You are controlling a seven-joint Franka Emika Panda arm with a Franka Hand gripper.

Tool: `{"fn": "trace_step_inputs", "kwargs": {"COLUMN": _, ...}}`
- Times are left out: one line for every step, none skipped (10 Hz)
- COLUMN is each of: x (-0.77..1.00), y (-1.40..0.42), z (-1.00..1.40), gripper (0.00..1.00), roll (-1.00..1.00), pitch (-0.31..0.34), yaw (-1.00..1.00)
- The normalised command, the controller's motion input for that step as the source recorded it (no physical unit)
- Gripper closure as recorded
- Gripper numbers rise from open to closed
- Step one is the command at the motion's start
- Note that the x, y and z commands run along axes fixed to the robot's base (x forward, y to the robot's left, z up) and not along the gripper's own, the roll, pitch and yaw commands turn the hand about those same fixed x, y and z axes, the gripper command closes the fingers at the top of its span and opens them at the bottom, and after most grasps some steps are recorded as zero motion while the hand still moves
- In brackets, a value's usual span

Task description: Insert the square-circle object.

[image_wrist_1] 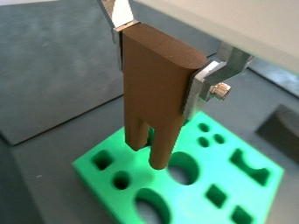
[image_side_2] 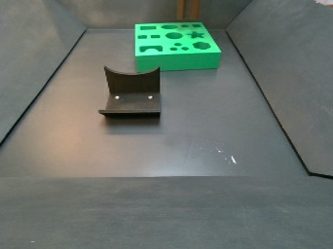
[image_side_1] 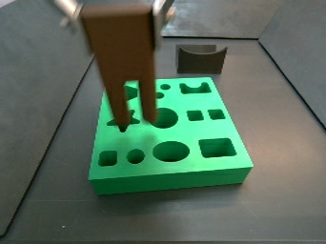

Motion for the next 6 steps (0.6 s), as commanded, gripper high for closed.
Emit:
{"fn": "trace_step_inputs", "kwargs": {"x": -0.22, "y": -1.00, "z": -0.44, "gripper": 1.00, "roll": 0.00, "pitch": 0.000, "yaw": 0.07}}
{"fn": "trace_step_inputs", "kwargs": {"x": -0.20, "y": -0.92, "z": -0.34, "gripper": 1.00, "roll": 0.00, "pitch": -0.026, "yaw": 0.15}}
{"fn": "trace_step_inputs", "kwargs": {"x": -0.04, "y": -0.42, "z": -0.21, "gripper": 1.00, "roll": 0.00, "pitch": -0.054, "yaw": 0.11}}
{"fn": "trace_step_inputs", "kwargs": {"x": 0.00, "y": -0.15, "z": -0.27, "gripper": 1.00, "roll": 0.00, "pitch": -0.030, "yaw": 0.07}}
{"fn": "trace_step_inputs", "kwargs": {"x": 0.06, "y": -0.19, "z": -0.35, "gripper": 1.00, "roll": 0.00, "pitch": -0.011, "yaw": 0.11}}
{"fn": "trace_step_inputs", "kwargs": {"x": 0.12, "y": -0.05, "z": -0.39, "gripper": 1.00, "roll": 0.00, "pitch": 0.000, "yaw": 0.11}}
